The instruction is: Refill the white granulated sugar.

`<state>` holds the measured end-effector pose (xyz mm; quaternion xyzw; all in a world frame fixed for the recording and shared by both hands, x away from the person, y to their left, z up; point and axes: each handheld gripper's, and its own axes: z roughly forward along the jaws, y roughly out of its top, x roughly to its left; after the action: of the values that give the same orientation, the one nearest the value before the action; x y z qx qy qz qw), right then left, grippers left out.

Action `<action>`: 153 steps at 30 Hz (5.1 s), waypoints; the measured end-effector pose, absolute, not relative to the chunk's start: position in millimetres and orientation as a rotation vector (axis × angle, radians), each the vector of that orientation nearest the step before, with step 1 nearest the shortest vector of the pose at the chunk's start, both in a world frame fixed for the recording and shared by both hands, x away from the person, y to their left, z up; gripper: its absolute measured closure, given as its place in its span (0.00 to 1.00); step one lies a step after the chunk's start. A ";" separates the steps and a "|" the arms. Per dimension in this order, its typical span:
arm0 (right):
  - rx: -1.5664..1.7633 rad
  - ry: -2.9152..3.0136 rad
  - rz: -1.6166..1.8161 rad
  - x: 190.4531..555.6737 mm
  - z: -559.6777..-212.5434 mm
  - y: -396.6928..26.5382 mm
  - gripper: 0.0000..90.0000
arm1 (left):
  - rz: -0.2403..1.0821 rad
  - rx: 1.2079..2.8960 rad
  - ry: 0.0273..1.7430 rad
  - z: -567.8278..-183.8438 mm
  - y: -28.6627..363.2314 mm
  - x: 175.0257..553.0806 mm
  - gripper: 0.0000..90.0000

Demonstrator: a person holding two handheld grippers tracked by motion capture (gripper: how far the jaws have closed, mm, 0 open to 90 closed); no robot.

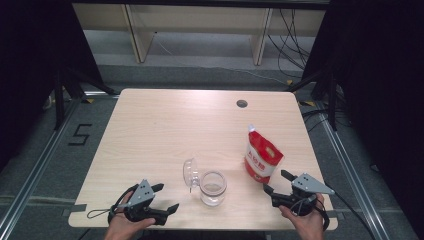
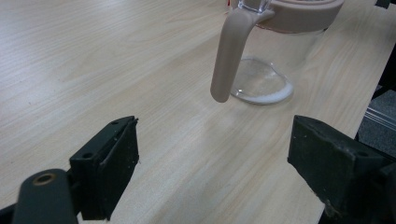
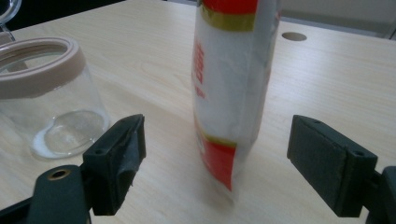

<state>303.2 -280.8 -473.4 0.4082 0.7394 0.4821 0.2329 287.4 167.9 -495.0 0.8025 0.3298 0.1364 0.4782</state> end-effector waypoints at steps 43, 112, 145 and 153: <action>0.933 1.927 1.397 358.1 -491.3 -252.2 0.30 | 0.333 1.966 0.818 -496.8 167.5 287.8 0.17; 0.966 1.892 1.443 364.3 -503.4 -252.2 0.51 | 0.323 1.959 0.798 -498.0 163.5 286.0 0.18; 0.637 1.937 1.190 343.5 -483.9 -247.4 0.54 | 0.334 2.003 0.776 -497.5 165.3 286.6 0.18; 0.562 1.913 1.114 333.2 -473.7 -247.2 0.55 | 0.325 1.983 0.783 -498.3 164.0 286.1 0.18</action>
<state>333.2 -247.2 -473.7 0.2236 0.7616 0.4437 0.4160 286.1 164.0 -498.3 0.8101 0.3198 0.1326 0.4731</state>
